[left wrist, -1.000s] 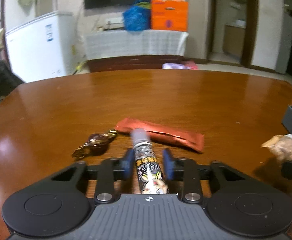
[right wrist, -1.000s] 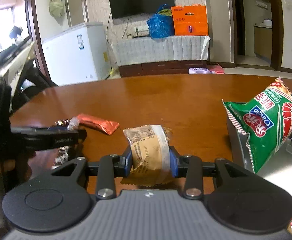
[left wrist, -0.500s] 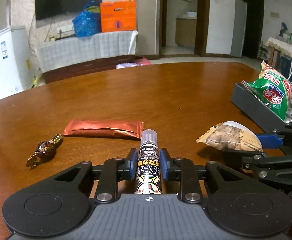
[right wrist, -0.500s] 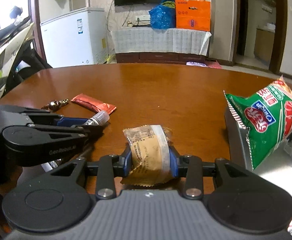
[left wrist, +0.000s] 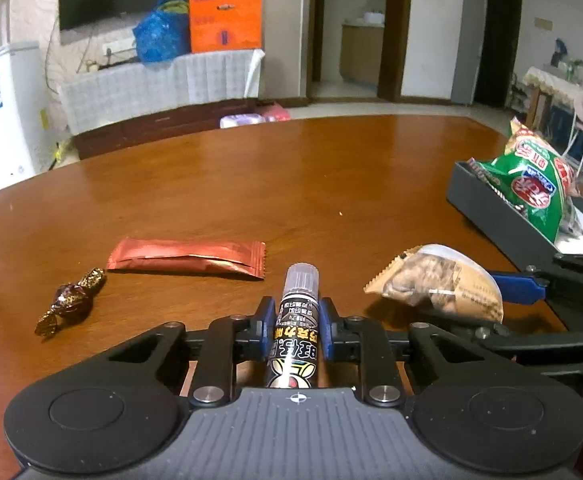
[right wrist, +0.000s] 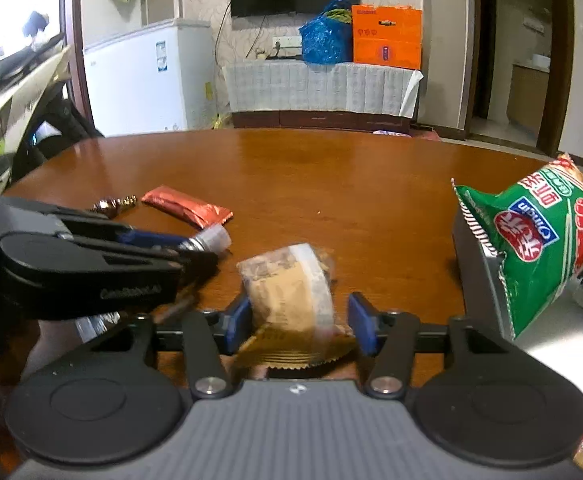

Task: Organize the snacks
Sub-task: 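Grasp the black white-capped bottle with the left tool while the right tool holds the pastry, then carry the bottle with the left tool while the right tool carries the pastry over the tray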

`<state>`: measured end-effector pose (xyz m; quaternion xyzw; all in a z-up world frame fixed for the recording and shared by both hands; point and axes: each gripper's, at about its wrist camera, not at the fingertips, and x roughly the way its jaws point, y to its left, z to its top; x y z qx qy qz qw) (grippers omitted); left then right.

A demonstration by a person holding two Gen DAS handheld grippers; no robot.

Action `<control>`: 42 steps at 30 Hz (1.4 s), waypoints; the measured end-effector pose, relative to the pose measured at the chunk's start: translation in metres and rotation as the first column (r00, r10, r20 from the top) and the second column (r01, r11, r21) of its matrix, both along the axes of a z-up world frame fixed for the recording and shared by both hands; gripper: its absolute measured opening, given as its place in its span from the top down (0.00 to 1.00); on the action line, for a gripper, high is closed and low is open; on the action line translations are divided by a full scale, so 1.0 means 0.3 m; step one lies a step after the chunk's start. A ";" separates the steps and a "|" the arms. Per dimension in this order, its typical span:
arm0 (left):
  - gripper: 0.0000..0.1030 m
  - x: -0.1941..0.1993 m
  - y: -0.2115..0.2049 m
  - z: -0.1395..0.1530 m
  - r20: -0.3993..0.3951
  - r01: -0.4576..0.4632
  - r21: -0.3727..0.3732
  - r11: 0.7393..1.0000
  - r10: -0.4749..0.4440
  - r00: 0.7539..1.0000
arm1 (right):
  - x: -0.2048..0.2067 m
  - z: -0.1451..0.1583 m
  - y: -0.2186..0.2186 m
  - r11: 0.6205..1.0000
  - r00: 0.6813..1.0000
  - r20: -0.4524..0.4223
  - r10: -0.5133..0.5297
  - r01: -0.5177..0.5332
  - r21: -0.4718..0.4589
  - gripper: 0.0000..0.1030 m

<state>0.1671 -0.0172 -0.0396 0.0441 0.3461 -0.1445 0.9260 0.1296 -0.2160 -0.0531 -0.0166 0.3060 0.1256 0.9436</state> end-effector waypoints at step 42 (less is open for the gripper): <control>0.77 -0.219 -0.367 0.240 0.148 0.166 -0.143 0.976 -0.145 0.978 | -0.497 0.277 -0.485 0.947 0.929 0.215 -0.302 0.266 0.180 0.62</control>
